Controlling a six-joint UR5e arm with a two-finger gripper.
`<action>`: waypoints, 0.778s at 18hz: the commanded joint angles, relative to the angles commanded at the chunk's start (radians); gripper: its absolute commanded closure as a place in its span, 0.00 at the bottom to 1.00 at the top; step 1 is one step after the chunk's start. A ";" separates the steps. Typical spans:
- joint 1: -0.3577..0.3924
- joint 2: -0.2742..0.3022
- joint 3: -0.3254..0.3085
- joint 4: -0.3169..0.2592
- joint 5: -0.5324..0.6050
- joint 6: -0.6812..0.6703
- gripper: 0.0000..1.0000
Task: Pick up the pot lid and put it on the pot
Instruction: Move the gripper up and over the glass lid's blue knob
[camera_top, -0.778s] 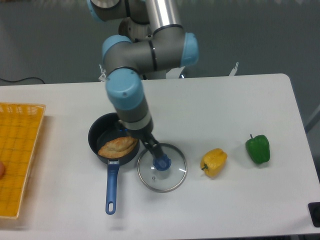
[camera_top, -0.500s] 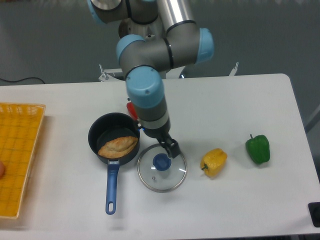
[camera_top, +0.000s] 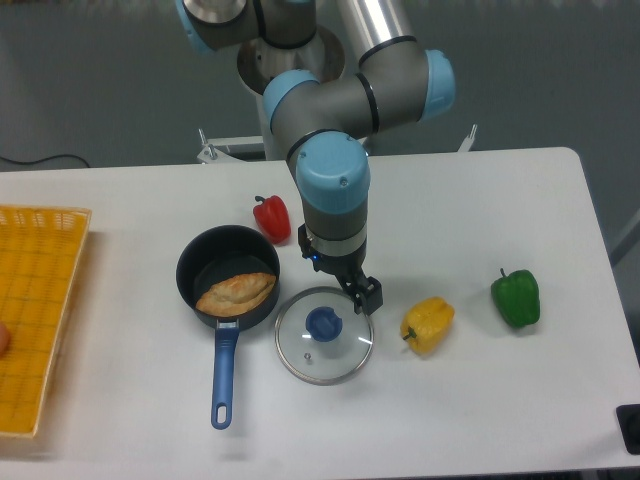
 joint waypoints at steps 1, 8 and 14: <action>0.000 -0.002 0.002 0.002 0.000 -0.023 0.00; -0.006 -0.031 -0.014 0.048 0.029 -0.056 0.00; -0.009 -0.052 -0.003 0.051 0.080 0.236 0.00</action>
